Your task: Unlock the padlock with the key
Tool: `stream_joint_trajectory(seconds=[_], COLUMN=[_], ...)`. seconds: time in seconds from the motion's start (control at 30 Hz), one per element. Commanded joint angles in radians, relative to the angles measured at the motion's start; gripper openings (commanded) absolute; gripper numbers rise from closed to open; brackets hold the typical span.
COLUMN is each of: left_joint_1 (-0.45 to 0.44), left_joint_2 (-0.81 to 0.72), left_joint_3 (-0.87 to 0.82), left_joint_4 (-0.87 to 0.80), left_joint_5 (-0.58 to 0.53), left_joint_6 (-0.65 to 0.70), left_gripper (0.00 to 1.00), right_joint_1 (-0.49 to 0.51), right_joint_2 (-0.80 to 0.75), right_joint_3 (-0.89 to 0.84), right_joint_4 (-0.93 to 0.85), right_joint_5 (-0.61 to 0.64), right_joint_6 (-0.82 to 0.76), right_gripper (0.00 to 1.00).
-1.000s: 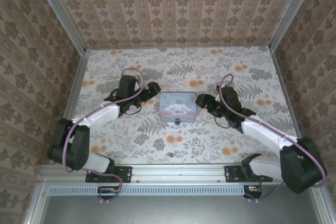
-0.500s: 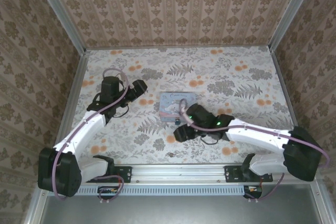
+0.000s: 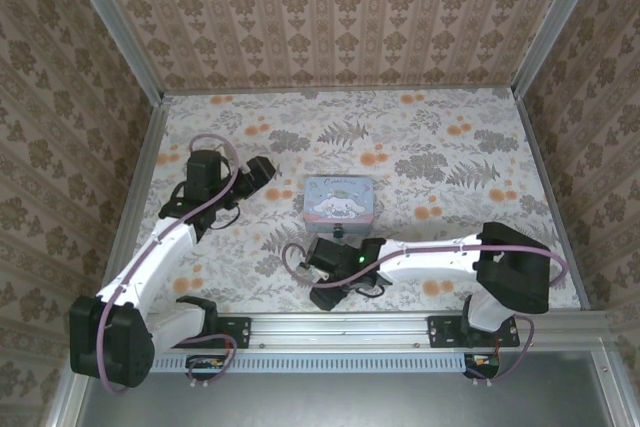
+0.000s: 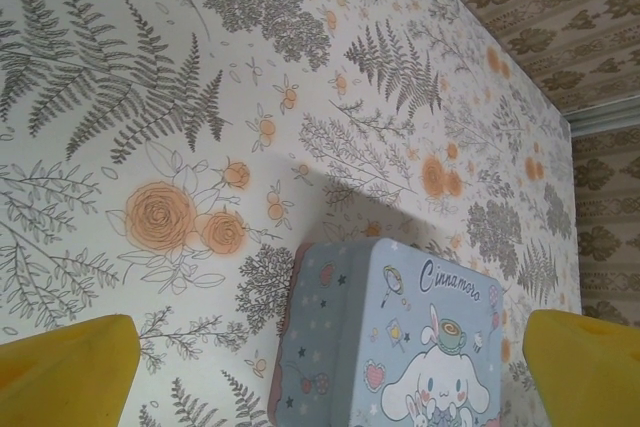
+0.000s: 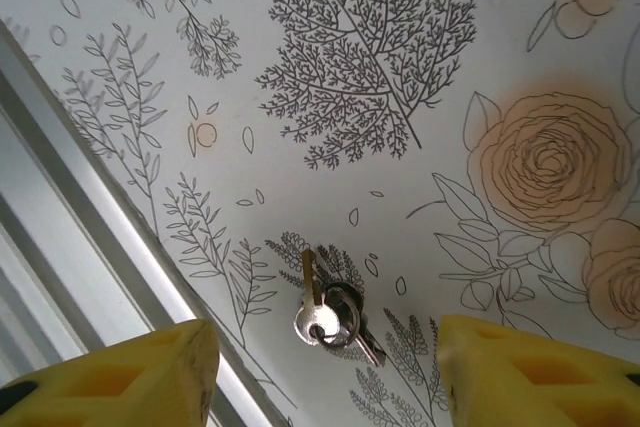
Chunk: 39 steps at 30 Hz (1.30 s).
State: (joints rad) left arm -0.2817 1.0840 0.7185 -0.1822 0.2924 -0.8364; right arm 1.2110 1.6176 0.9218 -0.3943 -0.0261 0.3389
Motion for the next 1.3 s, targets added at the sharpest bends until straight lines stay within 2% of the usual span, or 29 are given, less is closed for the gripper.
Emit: stream_joint_trajectory(seconds=[0.0,0.57,0.93,1.27], left_joint_1=[0.013,0.041,0.045,0.05], left_joint_2=[-0.022,-0.019,-0.022,-0.03], left_joint_3=[-0.011,-0.03,-0.04,-0.059], left_joint_4=[-0.011,0.012,0.023,0.041], left_joint_5=[0.014,0.036,0.036,0.037], left_joint_6=[0.023,0.017,0.014,0.004], left_gripper=[1.0,1.0,1.0,1.0], right_joint_1=[0.016,0.062,0.063,0.061], right_joint_2=[0.034,0.068,0.103,0.129], right_joint_3=[0.034,0.035,0.035,0.034], right_joint_4=[-0.05,-0.062,-0.054,-0.043], right_joint_5=[0.08,0.088,0.098,0.11], right_joint_6=[-0.018,-0.015,-0.012,-0.003], right_gripper=[0.59,0.56,0.49,0.36])
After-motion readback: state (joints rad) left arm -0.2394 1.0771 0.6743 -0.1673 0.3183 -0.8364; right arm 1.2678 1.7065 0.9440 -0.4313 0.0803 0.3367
